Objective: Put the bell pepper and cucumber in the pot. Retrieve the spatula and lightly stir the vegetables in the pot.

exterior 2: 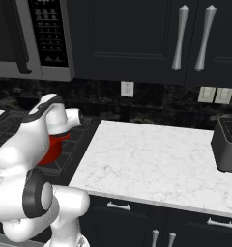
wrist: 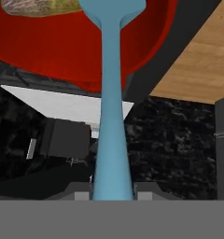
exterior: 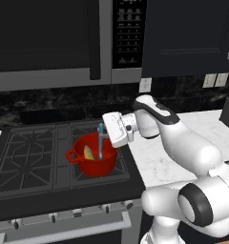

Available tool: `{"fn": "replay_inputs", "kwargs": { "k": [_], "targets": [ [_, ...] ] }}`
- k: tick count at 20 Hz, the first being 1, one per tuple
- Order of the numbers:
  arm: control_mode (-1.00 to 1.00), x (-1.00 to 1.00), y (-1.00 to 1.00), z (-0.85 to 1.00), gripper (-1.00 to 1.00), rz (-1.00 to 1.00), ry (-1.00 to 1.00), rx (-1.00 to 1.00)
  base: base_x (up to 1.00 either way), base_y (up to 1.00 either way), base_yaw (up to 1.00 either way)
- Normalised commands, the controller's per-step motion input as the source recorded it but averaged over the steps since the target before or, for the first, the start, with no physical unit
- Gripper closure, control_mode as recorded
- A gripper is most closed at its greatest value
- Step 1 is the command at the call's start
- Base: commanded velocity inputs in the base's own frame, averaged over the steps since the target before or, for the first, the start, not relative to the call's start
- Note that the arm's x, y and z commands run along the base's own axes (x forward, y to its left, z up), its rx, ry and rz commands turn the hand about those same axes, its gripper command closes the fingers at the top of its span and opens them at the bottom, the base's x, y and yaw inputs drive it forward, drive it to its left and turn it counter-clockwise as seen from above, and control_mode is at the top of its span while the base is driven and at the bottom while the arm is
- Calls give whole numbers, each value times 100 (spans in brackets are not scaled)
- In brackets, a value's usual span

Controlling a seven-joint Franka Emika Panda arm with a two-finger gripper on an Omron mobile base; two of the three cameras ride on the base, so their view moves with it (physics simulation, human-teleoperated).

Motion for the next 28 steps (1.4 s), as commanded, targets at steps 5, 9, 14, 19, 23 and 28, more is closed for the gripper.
{"fn": "replay_inputs", "kwargs": {
  "k": [5,9,14,19,23,28],
  "targets": [
    [-100,0,0,-36,100,4,-1,-9,0,0,0],
    [-100,7,0,-13,100,7,-13,-12,0,0,0],
    [-100,26,0,-12,100,13,-23,-12,0,0,0],
    [-100,31,0,-13,100,20,-25,-4,0,0,0],
    [-100,-4,0,-3,100,22,-10,0,0,0,0],
    [-100,-53,0,5,100,18,0,8,0,0,0]
  ]
}}
